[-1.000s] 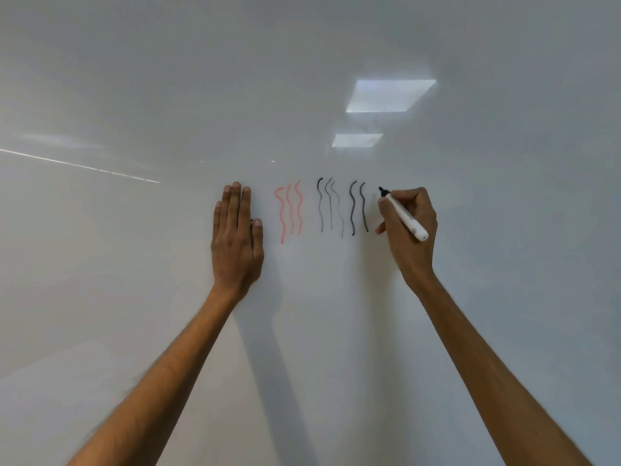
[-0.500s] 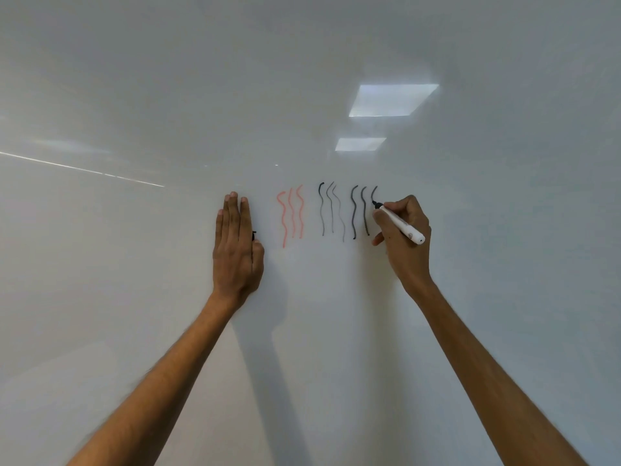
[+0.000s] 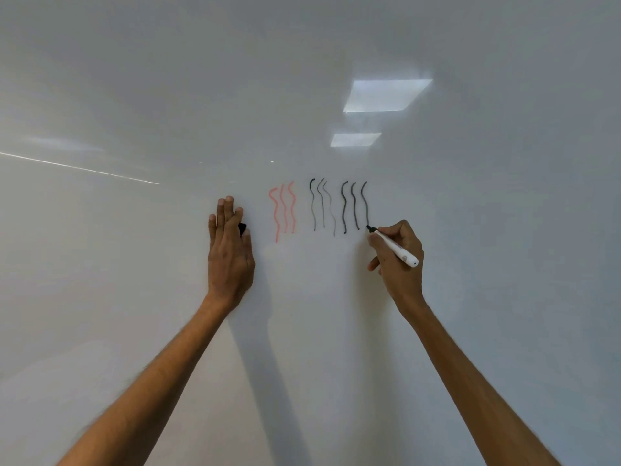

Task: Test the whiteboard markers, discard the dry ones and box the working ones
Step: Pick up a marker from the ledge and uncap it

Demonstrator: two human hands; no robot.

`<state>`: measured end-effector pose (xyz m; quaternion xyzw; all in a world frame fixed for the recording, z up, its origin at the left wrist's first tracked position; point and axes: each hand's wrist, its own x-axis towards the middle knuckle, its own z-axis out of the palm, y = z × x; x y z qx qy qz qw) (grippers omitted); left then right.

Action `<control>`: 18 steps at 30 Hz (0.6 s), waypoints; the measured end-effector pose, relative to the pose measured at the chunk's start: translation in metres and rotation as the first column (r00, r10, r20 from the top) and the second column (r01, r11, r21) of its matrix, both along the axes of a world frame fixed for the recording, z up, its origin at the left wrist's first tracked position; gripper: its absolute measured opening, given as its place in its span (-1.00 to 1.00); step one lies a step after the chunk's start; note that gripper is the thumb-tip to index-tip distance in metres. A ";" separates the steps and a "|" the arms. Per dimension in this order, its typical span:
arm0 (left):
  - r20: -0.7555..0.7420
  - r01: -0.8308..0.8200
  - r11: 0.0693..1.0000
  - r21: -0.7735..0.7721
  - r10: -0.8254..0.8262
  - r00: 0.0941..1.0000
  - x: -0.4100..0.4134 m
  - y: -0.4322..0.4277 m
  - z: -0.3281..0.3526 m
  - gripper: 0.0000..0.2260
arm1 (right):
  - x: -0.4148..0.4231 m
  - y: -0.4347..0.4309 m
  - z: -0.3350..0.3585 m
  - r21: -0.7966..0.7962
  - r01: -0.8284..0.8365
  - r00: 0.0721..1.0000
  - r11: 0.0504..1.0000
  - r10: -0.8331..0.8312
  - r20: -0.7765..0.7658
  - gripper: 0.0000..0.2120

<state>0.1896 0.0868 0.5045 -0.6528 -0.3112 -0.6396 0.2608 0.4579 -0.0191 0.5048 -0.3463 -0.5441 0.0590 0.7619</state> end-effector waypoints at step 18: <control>0.116 0.150 0.912 -0.381 -0.114 0.987 -0.002 -0.049 -0.047 -0.51 | -0.030 -0.050 -0.048 -0.164 -0.282 0.956 0.945 0.262 -0.133 -0.89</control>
